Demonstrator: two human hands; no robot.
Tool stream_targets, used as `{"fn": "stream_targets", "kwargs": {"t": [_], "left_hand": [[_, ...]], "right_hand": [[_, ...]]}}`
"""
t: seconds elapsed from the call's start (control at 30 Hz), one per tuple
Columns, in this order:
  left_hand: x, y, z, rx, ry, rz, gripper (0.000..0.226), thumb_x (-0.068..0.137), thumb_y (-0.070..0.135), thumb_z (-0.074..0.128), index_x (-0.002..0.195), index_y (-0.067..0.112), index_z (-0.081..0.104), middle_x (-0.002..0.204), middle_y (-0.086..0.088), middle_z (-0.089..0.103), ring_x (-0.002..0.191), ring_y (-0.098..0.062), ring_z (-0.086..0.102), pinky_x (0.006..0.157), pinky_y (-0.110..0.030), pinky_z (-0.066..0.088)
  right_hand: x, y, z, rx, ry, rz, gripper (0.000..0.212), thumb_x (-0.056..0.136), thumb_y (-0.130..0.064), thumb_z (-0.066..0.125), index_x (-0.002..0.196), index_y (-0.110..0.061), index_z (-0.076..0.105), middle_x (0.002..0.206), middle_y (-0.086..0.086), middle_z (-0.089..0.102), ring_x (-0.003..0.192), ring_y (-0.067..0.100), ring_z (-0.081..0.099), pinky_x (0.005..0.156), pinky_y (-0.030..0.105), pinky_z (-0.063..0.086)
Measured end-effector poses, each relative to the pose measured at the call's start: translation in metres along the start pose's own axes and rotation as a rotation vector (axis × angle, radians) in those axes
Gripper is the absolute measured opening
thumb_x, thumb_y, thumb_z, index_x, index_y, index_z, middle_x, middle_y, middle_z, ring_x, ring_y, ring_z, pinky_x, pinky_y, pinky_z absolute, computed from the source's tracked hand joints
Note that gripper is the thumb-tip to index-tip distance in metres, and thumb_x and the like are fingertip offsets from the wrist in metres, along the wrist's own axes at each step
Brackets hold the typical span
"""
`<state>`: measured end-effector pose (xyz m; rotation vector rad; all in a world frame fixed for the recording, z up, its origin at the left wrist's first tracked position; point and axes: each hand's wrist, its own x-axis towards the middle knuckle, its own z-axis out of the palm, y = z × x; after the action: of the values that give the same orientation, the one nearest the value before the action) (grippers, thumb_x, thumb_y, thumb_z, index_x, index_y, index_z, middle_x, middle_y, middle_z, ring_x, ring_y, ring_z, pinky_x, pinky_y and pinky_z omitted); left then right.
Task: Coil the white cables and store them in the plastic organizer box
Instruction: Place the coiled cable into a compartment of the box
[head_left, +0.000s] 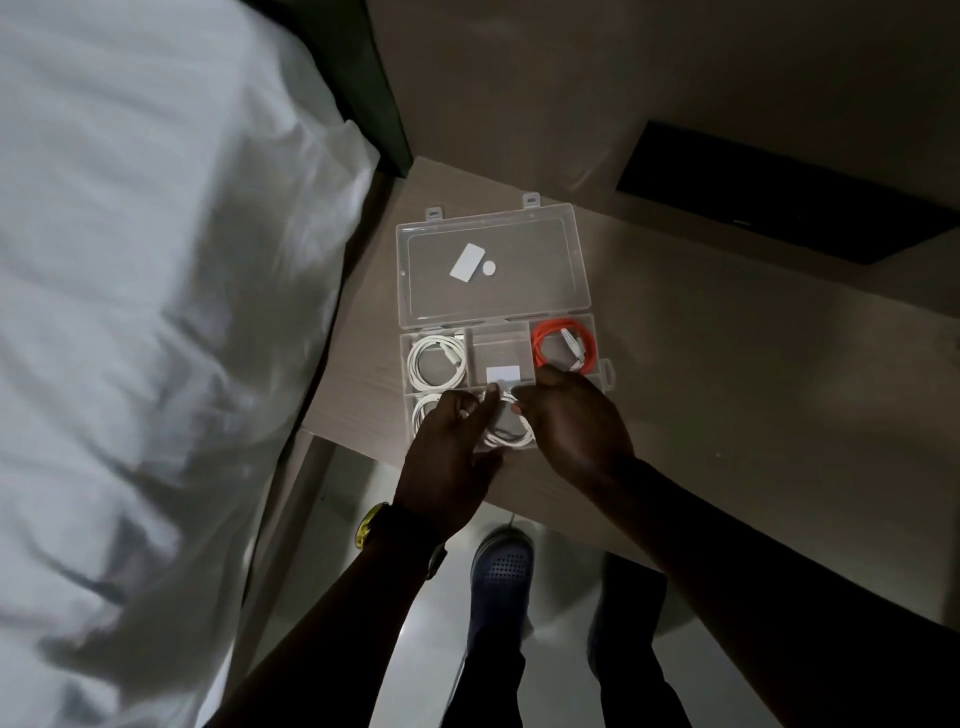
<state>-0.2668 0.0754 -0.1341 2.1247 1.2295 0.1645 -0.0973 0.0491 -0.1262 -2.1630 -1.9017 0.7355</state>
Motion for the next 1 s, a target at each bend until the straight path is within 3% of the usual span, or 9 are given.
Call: {"fn": "stream_targets", "kwargs": {"t": [0.1, 0.23, 0.33, 0.5, 0.63, 0.73, 0.8, 0.93, 1.0], "left_hand": [[0.001, -0.001, -0.001, 0.018, -0.025, 0.008, 0.062, 0.082, 0.017, 0.074, 0.140, 0.021, 0.054, 0.127, -0.007, 0.059, 0.113, -0.028, 0.057, 0.089, -0.035, 0.050], [0.007, 0.004, -0.005, 0.090, -0.024, 0.059, 0.051, 0.093, 0.028, 0.057, 0.141, 0.010, 0.051, 0.131, -0.013, 0.058, 0.110, -0.034, 0.057, 0.088, -0.042, 0.050], [0.008, 0.004, -0.007, 0.128, -0.010, 0.054, 0.047, 0.100, 0.033, 0.042, 0.139, 0.009, 0.052, 0.129, -0.015, 0.057, 0.106, -0.035, 0.058, 0.084, -0.045, 0.050], [0.017, 0.009, -0.002, 0.090, -0.026, 0.051, 0.035, 0.096, 0.011, 0.053, 0.130, 0.012, 0.063, 0.116, -0.012, 0.065, 0.097, -0.033, 0.066, 0.074, -0.043, 0.054], [0.017, 0.012, 0.000, 0.187, -0.019, -0.008, 0.030, 0.101, 0.021, 0.047, 0.127, 0.017, 0.062, 0.112, -0.006, 0.060, 0.093, -0.032, 0.064, 0.068, -0.039, 0.053], [0.013, 0.021, 0.005, 0.277, -0.056, -0.085, 0.044, 0.101, 0.024, 0.023, 0.133, 0.018, 0.052, 0.104, 0.000, 0.050, 0.089, -0.029, 0.062, 0.063, -0.033, 0.044], [0.009, 0.022, 0.007, 0.394, -0.117, -0.047, 0.061, 0.091, 0.025, 0.013, 0.141, 0.014, 0.045, 0.116, -0.008, 0.053, 0.088, -0.034, 0.061, 0.064, -0.039, 0.046], [0.004, 0.014, 0.007, 0.309, -0.142, -0.006, 0.051, 0.093, 0.014, 0.031, 0.141, 0.012, 0.047, 0.121, -0.012, 0.055, 0.086, -0.036, 0.062, 0.067, -0.044, 0.052], [0.002, 0.014, 0.003, 0.228, -0.129, 0.025, 0.046, 0.094, 0.009, 0.043, 0.140, 0.011, 0.050, 0.117, -0.013, 0.056, 0.084, -0.036, 0.064, 0.065, -0.045, 0.053]], "right_hand": [[-0.010, 0.003, 0.007, -0.014, 0.044, -0.023, 0.025, 0.098, -0.027, 0.051, 0.118, -0.020, 0.065, 0.113, 0.003, 0.065, 0.104, 0.029, 0.061, 0.078, 0.038, 0.054], [-0.018, 0.005, 0.009, -0.107, 0.139, -0.093, 0.037, 0.096, -0.027, 0.051, 0.131, -0.015, 0.058, 0.113, 0.007, 0.064, 0.100, 0.031, 0.059, 0.076, 0.041, 0.053], [-0.019, 0.005, 0.010, -0.177, 0.105, -0.137, 0.040, 0.093, -0.030, 0.056, 0.130, -0.015, 0.060, 0.108, 0.009, 0.064, 0.099, 0.032, 0.058, 0.074, 0.040, 0.049], [-0.012, 0.009, -0.001, -0.032, 0.035, 0.002, 0.035, 0.086, -0.031, 0.066, 0.121, -0.030, 0.067, 0.110, -0.002, 0.073, 0.104, 0.025, 0.065, 0.082, 0.035, 0.053], [-0.006, -0.004, 0.003, -0.041, 0.034, 0.008, 0.035, 0.085, -0.024, 0.062, 0.119, -0.030, 0.053, 0.093, -0.001, 0.076, 0.090, 0.026, 0.071, 0.068, 0.032, 0.050], [0.004, -0.007, 0.006, -0.036, 0.019, 0.014, 0.035, 0.088, -0.024, 0.054, 0.122, -0.025, 0.047, 0.090, 0.004, 0.074, 0.086, 0.031, 0.071, 0.060, 0.032, 0.036], [0.010, -0.012, 0.007, -0.049, -0.029, -0.009, 0.035, 0.090, -0.026, 0.052, 0.125, -0.023, 0.045, 0.091, 0.006, 0.074, 0.087, 0.031, 0.071, 0.060, 0.032, 0.034], [0.004, -0.006, 0.008, 0.009, -0.047, -0.070, 0.029, 0.091, -0.027, 0.054, 0.119, -0.024, 0.051, 0.089, 0.001, 0.075, 0.085, 0.026, 0.071, 0.060, 0.029, 0.033], [-0.004, 0.003, 0.006, 0.006, -0.018, -0.112, 0.030, 0.090, -0.027, 0.058, 0.119, -0.026, 0.056, 0.095, -0.001, 0.076, 0.091, 0.024, 0.071, 0.065, 0.028, 0.043]]}}
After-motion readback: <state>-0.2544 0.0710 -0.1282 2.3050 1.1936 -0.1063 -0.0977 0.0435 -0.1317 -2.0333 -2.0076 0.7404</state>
